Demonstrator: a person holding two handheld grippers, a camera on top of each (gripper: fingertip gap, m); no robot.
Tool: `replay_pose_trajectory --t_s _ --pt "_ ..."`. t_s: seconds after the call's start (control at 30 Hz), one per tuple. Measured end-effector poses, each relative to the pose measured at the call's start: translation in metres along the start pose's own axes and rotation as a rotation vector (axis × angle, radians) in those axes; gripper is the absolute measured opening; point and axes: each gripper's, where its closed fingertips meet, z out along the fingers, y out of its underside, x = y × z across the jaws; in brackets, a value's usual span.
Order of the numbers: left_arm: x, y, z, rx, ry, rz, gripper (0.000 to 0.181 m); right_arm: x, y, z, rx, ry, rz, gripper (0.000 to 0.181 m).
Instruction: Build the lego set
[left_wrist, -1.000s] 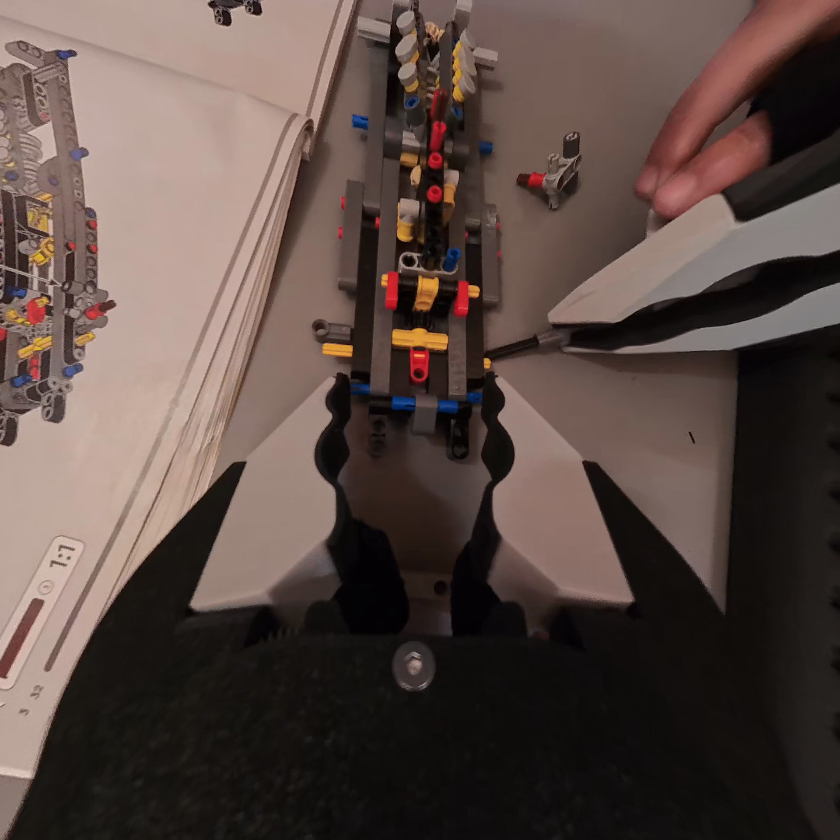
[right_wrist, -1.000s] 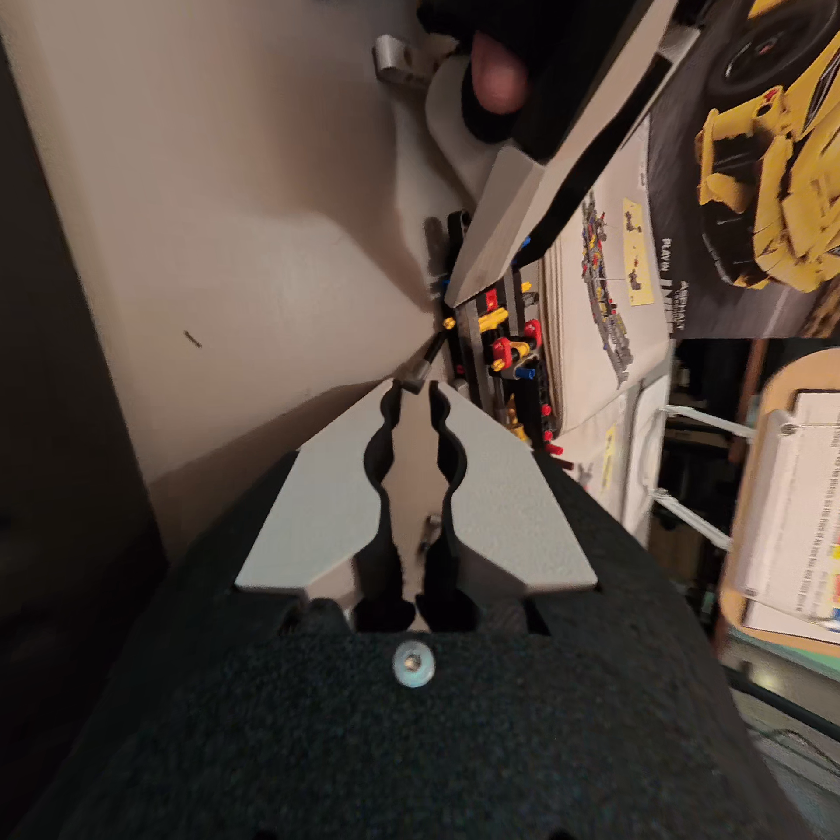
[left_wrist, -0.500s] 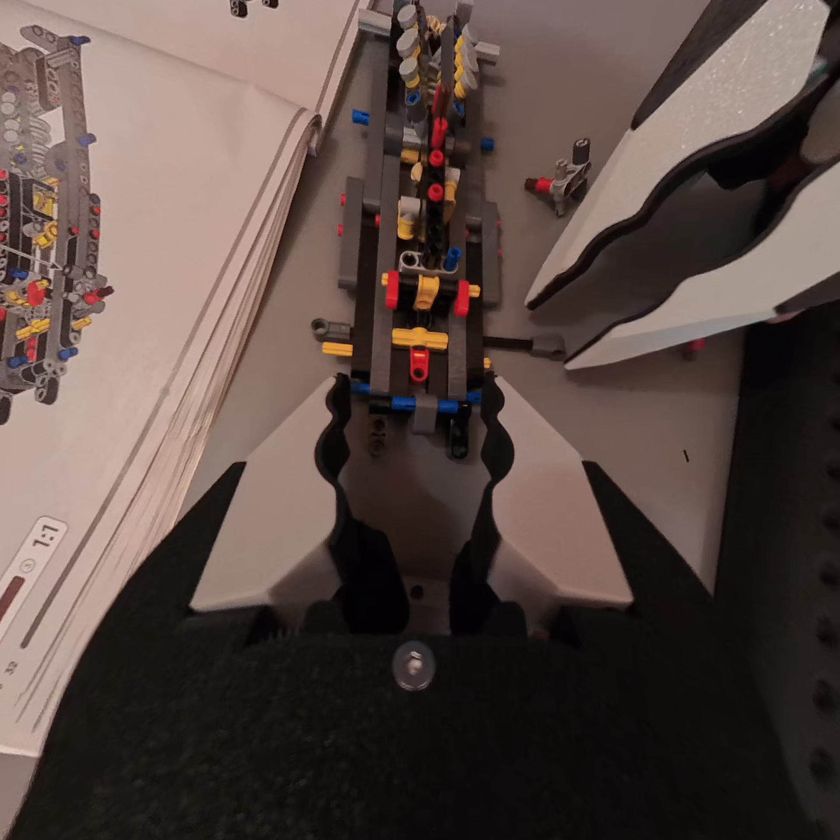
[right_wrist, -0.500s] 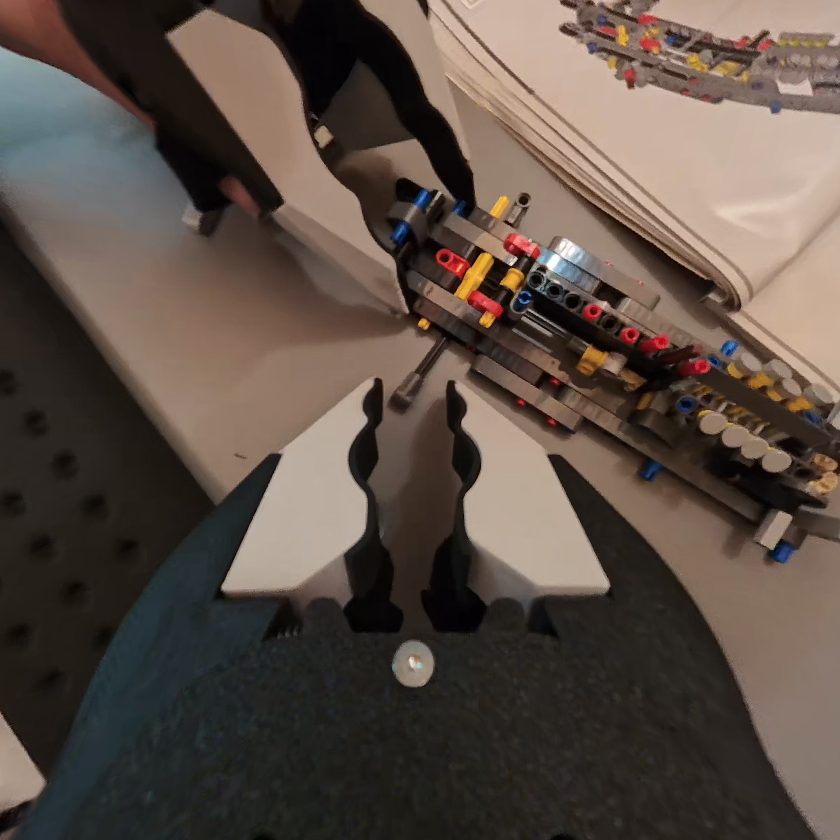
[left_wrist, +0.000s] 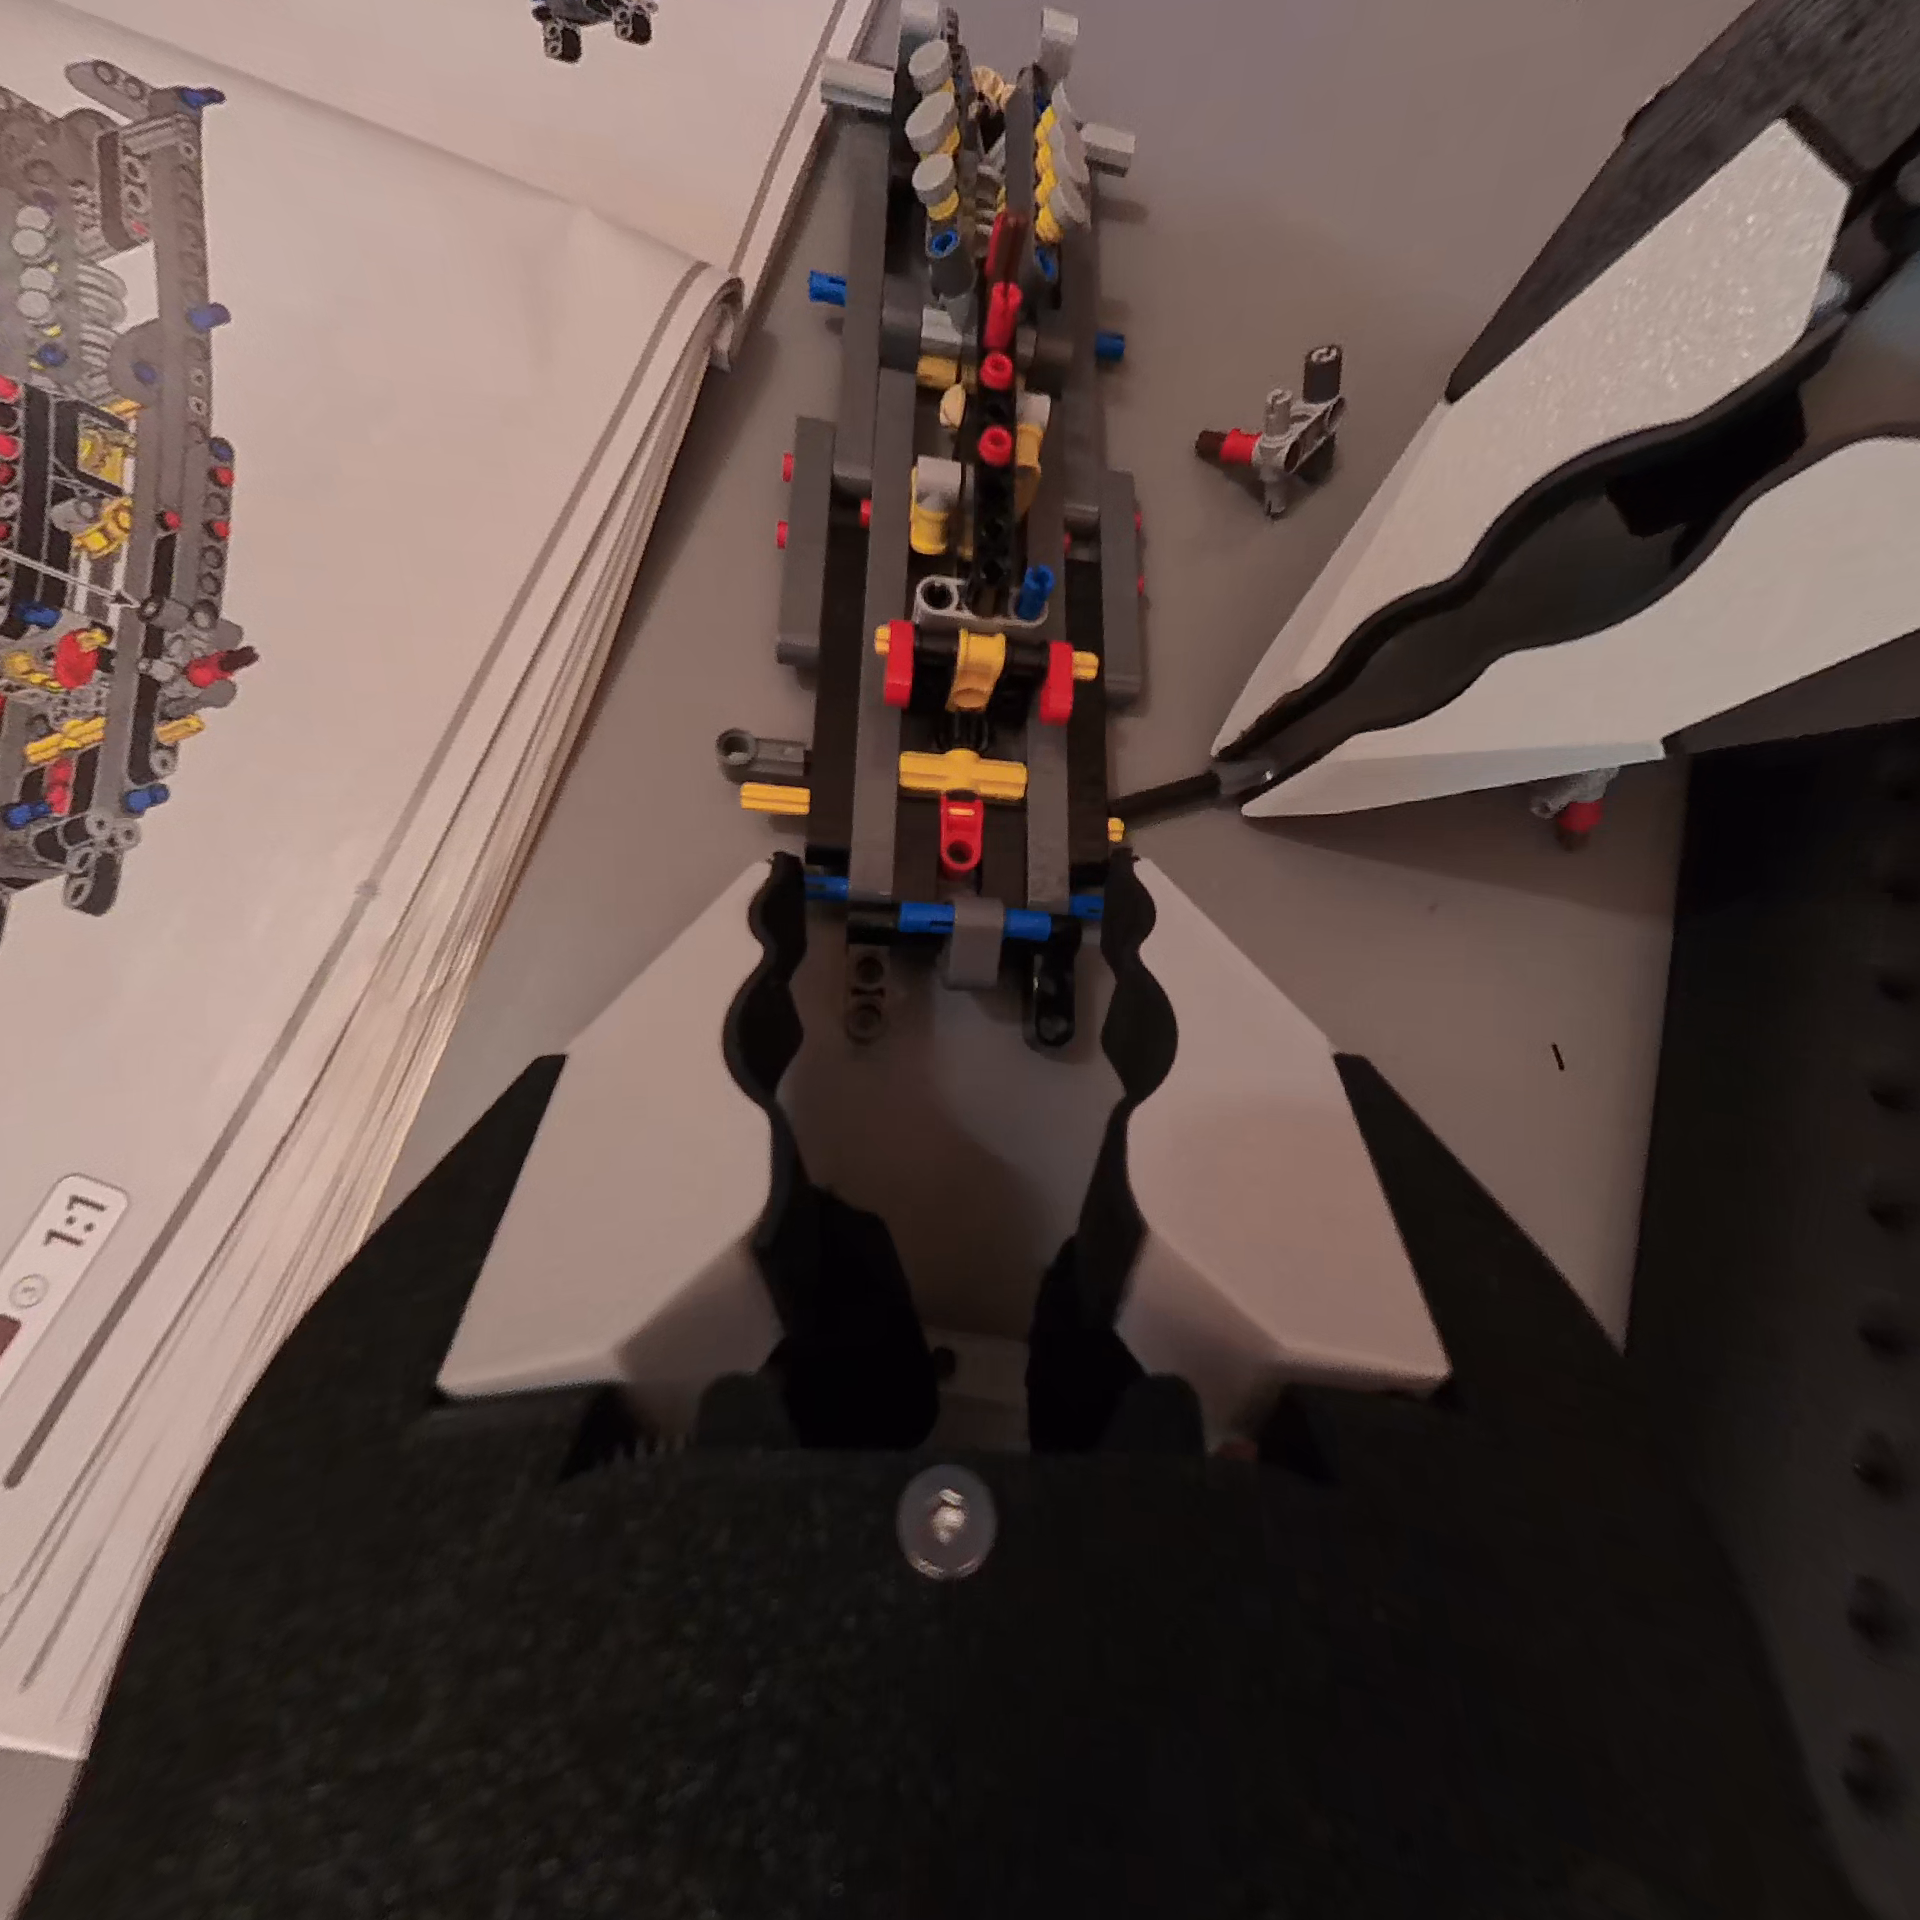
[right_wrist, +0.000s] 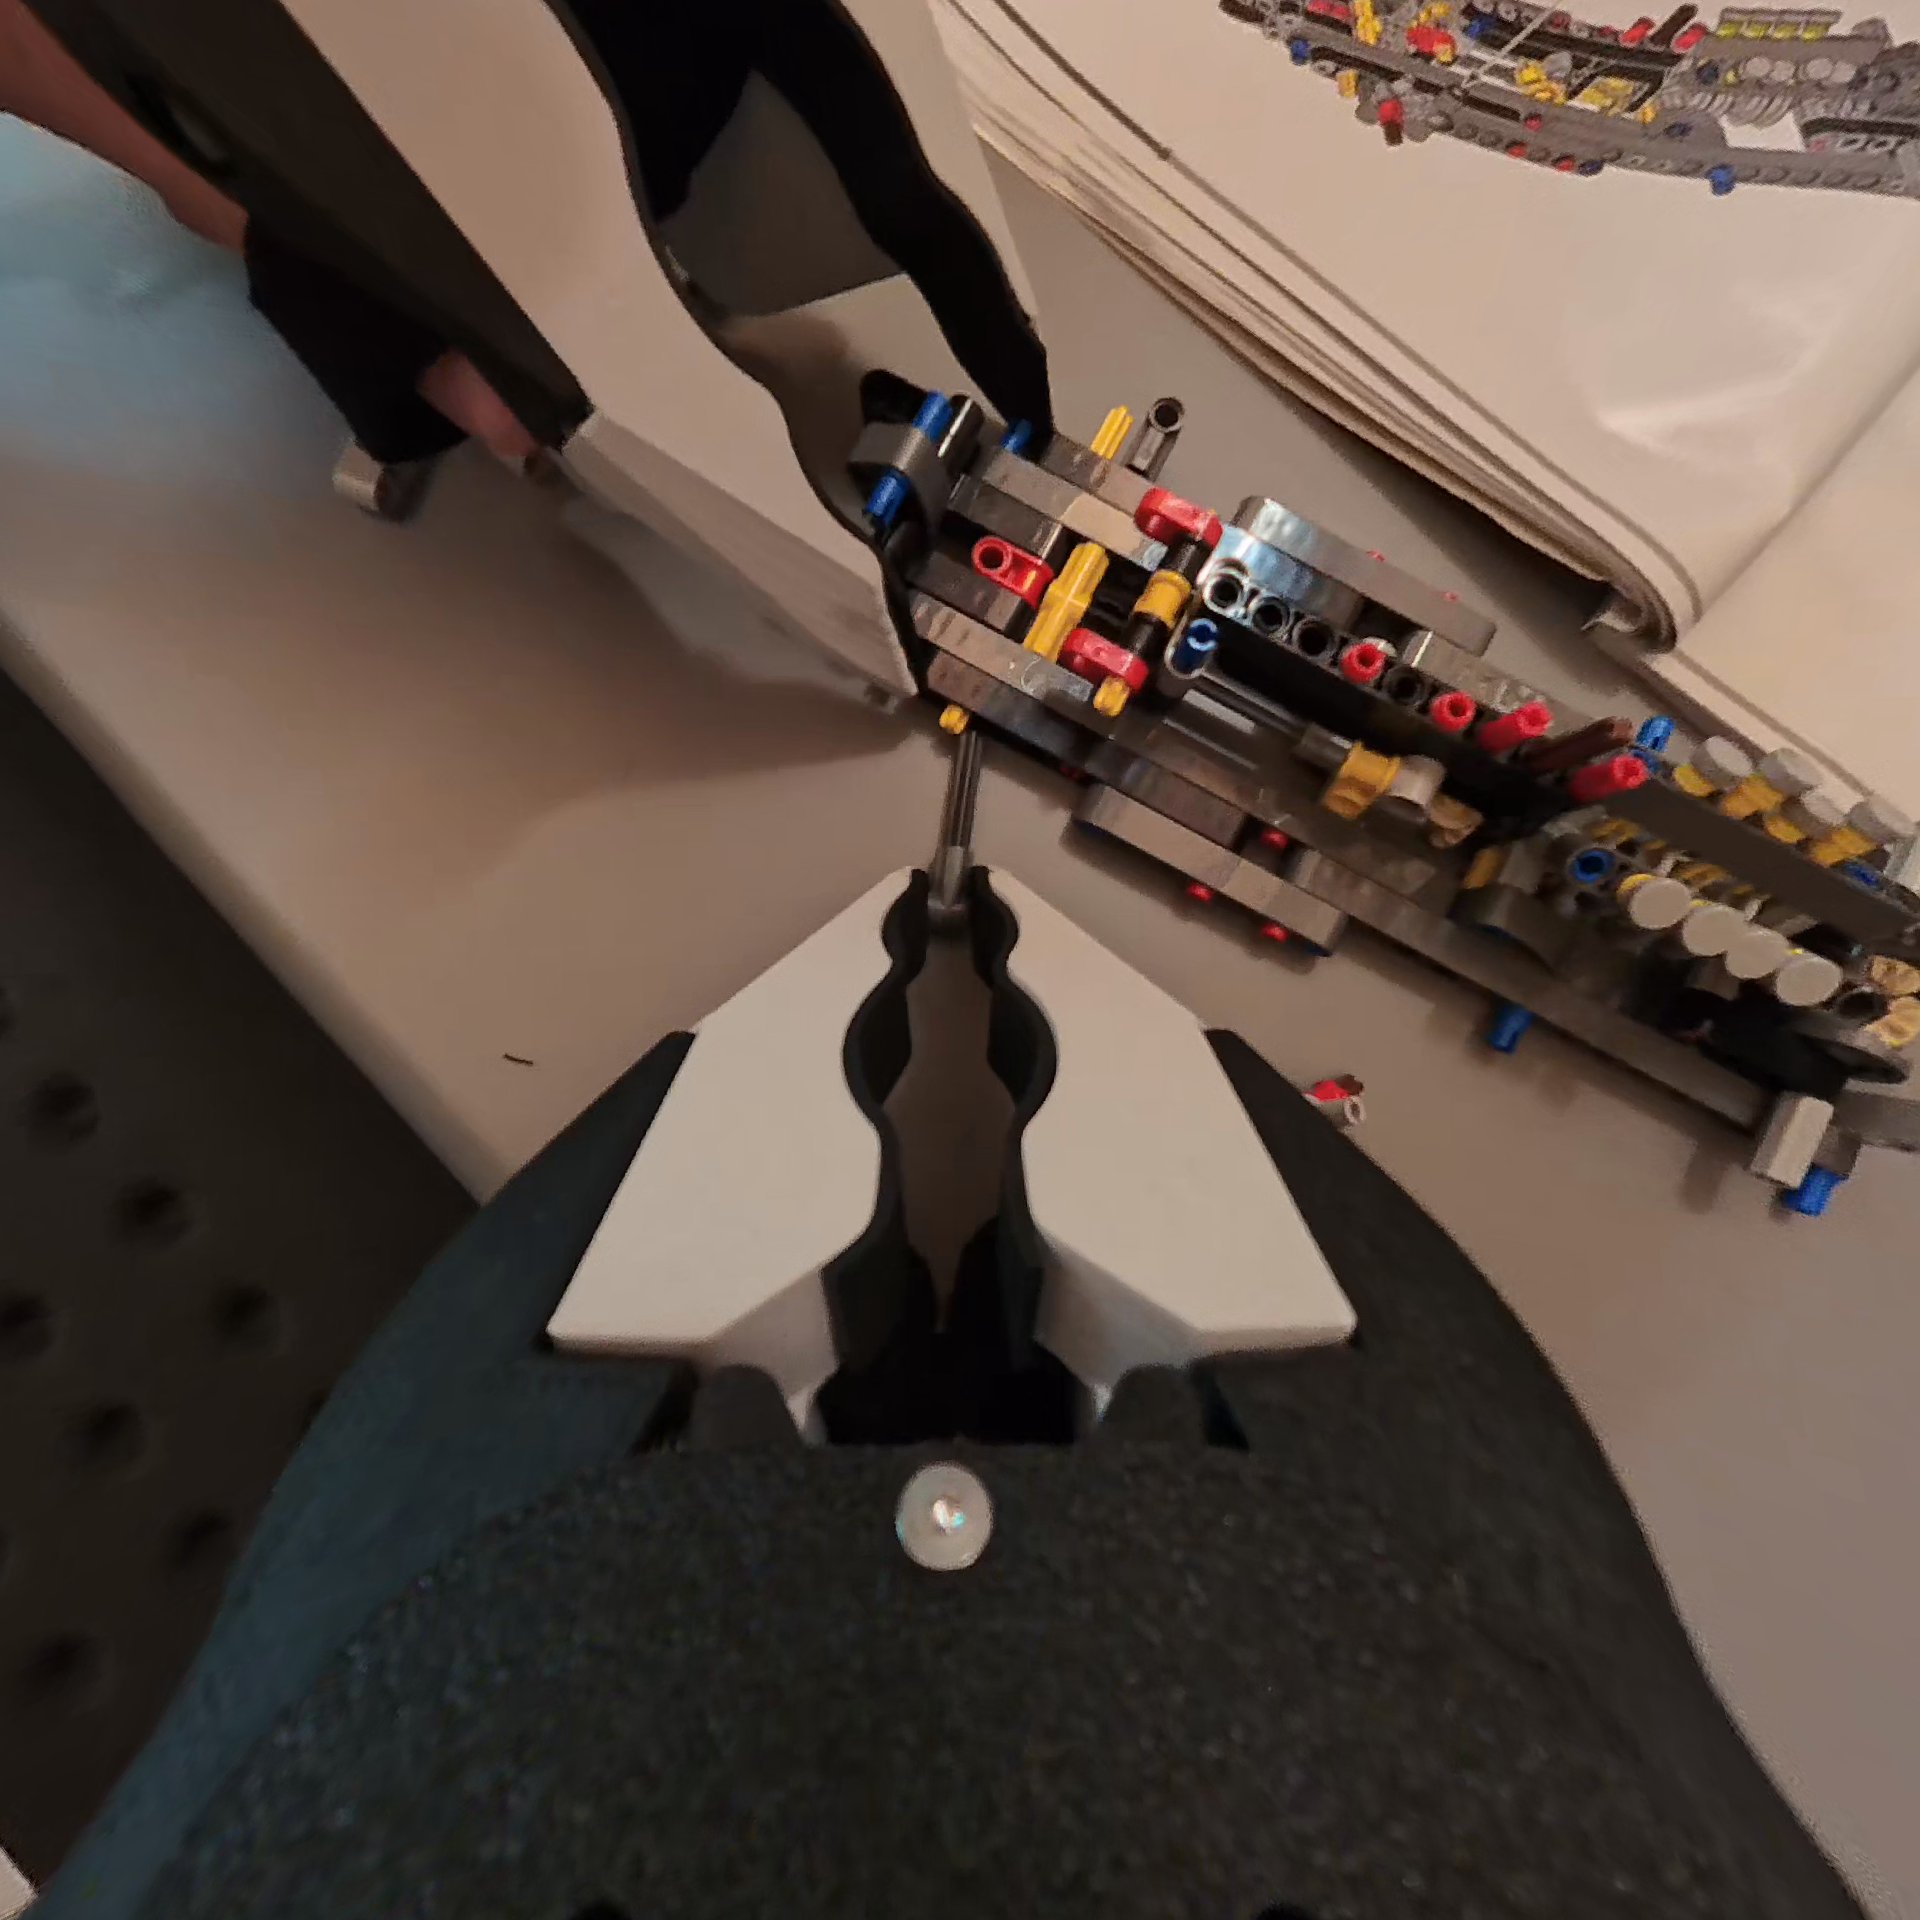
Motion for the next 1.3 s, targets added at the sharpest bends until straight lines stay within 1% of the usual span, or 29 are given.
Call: replay_pose_trajectory --t_s 0.1,0.67,0.73,0.83,0.9,0.93,1.0,1.03,1.1,1.13,1.3 --pt "0.000 0.000 0.000 0.002 -0.002 -0.004 0.056 0.001 -0.001 -0.002 0.023 0.020 0.022 0.006" --pt "0.000 0.001 0.002 -0.025 -0.068 0.043 0.056 0.001 -0.003 0.003 0.020 -0.021 0.139 0.006" --pt "-0.001 0.001 0.002 -0.020 -0.065 0.047 0.056 0.000 -0.004 0.003 0.028 -0.087 0.205 0.006" --pt "0.000 0.001 0.001 0.004 -0.038 0.041 0.056 -0.002 -0.005 0.001 0.044 -0.292 0.406 0.006" --pt "0.000 0.000 0.001 0.009 -0.031 0.040 0.056 -0.002 -0.006 0.001 0.047 -0.366 0.468 0.006" --pt "0.000 0.000 0.002 0.009 -0.032 0.041 0.056 -0.002 -0.006 0.001 0.046 -0.374 0.462 0.006" --pt "0.000 0.000 0.002 0.008 -0.034 0.044 0.056 -0.002 -0.006 0.001 0.051 -0.339 0.392 0.007" --pt "0.000 0.000 0.002 0.007 -0.036 0.046 0.056 -0.003 -0.006 0.001 0.051 -0.321 0.348 0.010" --pt "0.000 0.000 0.002 0.007 -0.038 0.047 0.056 -0.003 -0.004 -0.003 0.042 -0.271 0.253 0.022" --pt "0.000 0.000 0.002 0.007 -0.038 0.046 0.056 -0.002 -0.004 -0.006 0.048 -0.244 0.207 0.024" --pt "0.000 0.000 0.002 0.006 -0.037 0.042 0.056 -0.007 -0.005 -0.019 0.065 -0.104 -0.038 0.024"
